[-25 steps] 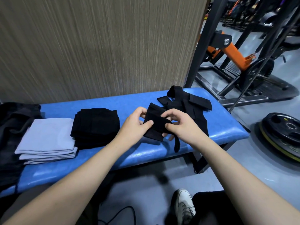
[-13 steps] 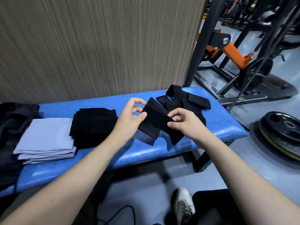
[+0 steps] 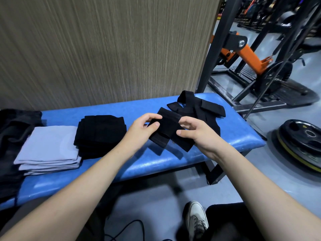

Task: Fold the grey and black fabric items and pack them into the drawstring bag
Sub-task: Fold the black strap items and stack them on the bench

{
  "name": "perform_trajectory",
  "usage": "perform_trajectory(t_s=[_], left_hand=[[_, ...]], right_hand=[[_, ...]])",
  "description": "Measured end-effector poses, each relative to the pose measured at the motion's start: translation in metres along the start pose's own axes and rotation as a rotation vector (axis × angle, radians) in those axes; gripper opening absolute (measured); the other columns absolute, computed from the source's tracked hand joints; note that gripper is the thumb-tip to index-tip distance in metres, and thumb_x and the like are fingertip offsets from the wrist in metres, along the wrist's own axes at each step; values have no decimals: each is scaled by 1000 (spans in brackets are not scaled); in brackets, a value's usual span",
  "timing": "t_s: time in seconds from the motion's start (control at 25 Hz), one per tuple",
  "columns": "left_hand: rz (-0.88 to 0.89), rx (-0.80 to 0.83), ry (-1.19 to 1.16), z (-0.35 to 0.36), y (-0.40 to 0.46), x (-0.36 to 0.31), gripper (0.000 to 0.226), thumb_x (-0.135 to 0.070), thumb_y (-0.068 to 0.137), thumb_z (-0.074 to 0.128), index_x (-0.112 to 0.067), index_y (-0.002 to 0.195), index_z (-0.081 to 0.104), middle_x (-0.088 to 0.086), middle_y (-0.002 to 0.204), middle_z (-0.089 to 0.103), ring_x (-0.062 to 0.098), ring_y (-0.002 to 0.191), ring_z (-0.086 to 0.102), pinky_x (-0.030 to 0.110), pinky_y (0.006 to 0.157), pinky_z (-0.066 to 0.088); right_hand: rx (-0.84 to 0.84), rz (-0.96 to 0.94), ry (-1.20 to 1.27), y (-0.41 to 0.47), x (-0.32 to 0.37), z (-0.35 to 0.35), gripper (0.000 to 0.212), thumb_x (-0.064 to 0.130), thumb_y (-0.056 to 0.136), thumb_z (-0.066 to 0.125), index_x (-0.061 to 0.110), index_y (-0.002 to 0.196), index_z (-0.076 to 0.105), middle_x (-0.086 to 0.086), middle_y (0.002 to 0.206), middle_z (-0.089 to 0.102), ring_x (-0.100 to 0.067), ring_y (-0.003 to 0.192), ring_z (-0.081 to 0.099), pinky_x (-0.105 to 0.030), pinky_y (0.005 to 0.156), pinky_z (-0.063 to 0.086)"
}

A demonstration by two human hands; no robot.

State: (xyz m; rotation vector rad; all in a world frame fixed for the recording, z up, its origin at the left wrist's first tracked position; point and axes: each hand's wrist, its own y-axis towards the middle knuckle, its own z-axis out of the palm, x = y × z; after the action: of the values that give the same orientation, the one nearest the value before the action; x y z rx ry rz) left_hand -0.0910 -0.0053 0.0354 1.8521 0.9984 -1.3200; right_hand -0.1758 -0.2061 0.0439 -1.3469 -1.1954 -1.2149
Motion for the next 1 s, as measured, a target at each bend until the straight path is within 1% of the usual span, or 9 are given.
perform_trajectory(t_s=[0.08,0.16,0.24,0.44,0.56,0.72,0.8,0.92,1.0], left_hand=[[0,63,51,4,1,5,21,-36,95,61,-45,113,66,-17,128,58,3,114,59,32,103,46],[-1,96,55,8,0,3,25,-38,96,61,-41,120,65,-16,133,54,3,122,55,36,112,40],[-26,122,24,10,-2,-2,30,-37,96,62,-33,126,64,-14,130,59,3,118,59,36,110,43],[1,157,-55,14,-8,-7,26,-20,95,65,-18,121,66,-6,115,72,6,108,67,33,104,49],[-1,119,-100,16,-7,-6,26,-10,96,61,-14,122,66,-4,116,72,7,110,66,32,104,49],[-20,66,-151,14,-5,-4,26,-6,96,59,-13,121,65,-1,114,73,12,109,68,38,103,51],[-10,43,-195,12,-4,-3,25,-5,96,59,-13,120,65,1,112,74,15,107,70,40,101,52],[7,21,-249,10,-4,-3,26,-5,97,59,-14,121,62,2,112,75,17,105,71,39,99,53],[2,21,-269,10,-4,-2,26,-5,97,60,-13,121,62,3,111,75,18,104,71,40,98,53]], right_hand=[[4,-14,19,2,-2,1,20,-8,89,66,7,102,67,-2,106,72,-9,102,66,-23,91,52],[-22,-30,16,3,-2,3,24,-9,88,66,10,104,68,3,104,74,-6,103,66,-23,91,50],[-17,-54,42,2,-1,4,29,-11,89,64,10,107,70,1,104,75,-8,101,68,-20,86,51],[-5,-110,47,3,1,7,31,-12,88,65,4,114,68,-22,110,72,-18,97,68,-26,87,55],[-44,-169,-29,3,0,11,34,-14,83,70,7,110,70,-10,105,70,-9,96,64,-23,85,53],[-91,-161,-91,6,-3,12,40,-10,81,73,17,110,69,-4,95,62,-16,78,56,-29,65,53],[-167,-150,-137,8,-6,12,44,-2,80,78,22,115,66,-2,97,57,-15,74,53,-27,64,50],[-238,-35,-173,8,-9,11,55,15,80,83,25,126,55,0,102,52,-11,75,56,-25,62,50],[-157,67,-96,7,-8,10,43,20,86,79,19,124,57,3,92,61,-14,76,63,-32,59,51]])
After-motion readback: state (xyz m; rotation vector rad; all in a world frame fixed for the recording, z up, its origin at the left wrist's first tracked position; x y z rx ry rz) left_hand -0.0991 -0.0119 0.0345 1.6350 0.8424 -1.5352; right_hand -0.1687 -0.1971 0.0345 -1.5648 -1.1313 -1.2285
